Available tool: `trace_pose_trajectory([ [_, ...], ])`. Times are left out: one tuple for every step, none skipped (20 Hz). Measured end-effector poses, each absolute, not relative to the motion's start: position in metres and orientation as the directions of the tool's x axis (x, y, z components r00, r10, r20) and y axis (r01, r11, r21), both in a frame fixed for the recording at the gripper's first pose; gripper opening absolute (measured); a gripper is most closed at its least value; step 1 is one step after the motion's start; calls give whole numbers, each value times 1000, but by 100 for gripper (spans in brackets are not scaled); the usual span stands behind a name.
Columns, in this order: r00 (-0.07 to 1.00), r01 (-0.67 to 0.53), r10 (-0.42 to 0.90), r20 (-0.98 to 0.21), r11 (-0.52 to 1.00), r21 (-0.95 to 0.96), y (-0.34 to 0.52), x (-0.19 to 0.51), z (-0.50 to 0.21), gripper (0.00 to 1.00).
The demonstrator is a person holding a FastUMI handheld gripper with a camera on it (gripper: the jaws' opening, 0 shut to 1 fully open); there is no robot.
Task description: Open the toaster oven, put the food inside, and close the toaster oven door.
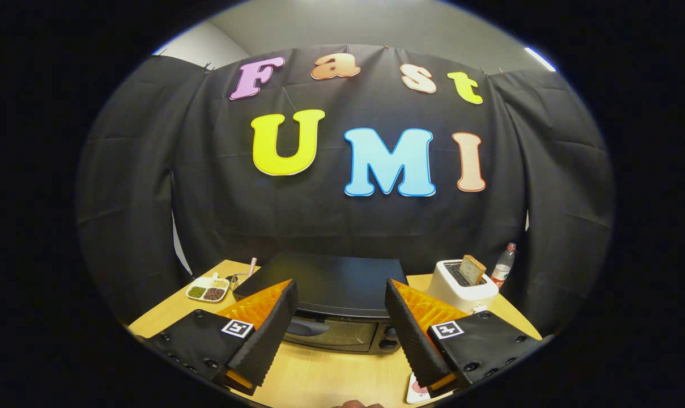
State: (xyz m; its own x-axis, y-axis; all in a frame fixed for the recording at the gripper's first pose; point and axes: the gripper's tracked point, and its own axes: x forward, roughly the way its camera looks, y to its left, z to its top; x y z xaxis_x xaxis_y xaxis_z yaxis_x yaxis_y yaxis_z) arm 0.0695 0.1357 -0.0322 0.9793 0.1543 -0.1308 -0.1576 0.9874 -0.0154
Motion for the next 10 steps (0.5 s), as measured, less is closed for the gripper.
trace_pose_trajectory([
  [979, -161, 157, -132, 987, -18, 139, 74, -32, 98],
  [978, -162, 158, -136, 987, -22, 142, 77, -35, 98],
  [977, -164, 159, -144, 986, -21, 143, 81, -38, 98],
  [974, -168, 164, -154, 986, -18, 147, 85, -43, 98],
  [973, -169, 165, -160, 985, -17, 150, 89, -45, 98],
  [972, -170, 165, -165, 985, -18, 152, 92, -48, 98],
  [972, -170, 164, -169, 985, -20, 155, 96, -50, 98],
  [971, -171, 165, -172, 985, -20, 157, 99, -53, 98],
  [970, -175, 168, -175, 984, -22, 160, 103, -55, 98],
  [969, -177, 170, -178, 984, -24, 164, 106, -58, 98],
])
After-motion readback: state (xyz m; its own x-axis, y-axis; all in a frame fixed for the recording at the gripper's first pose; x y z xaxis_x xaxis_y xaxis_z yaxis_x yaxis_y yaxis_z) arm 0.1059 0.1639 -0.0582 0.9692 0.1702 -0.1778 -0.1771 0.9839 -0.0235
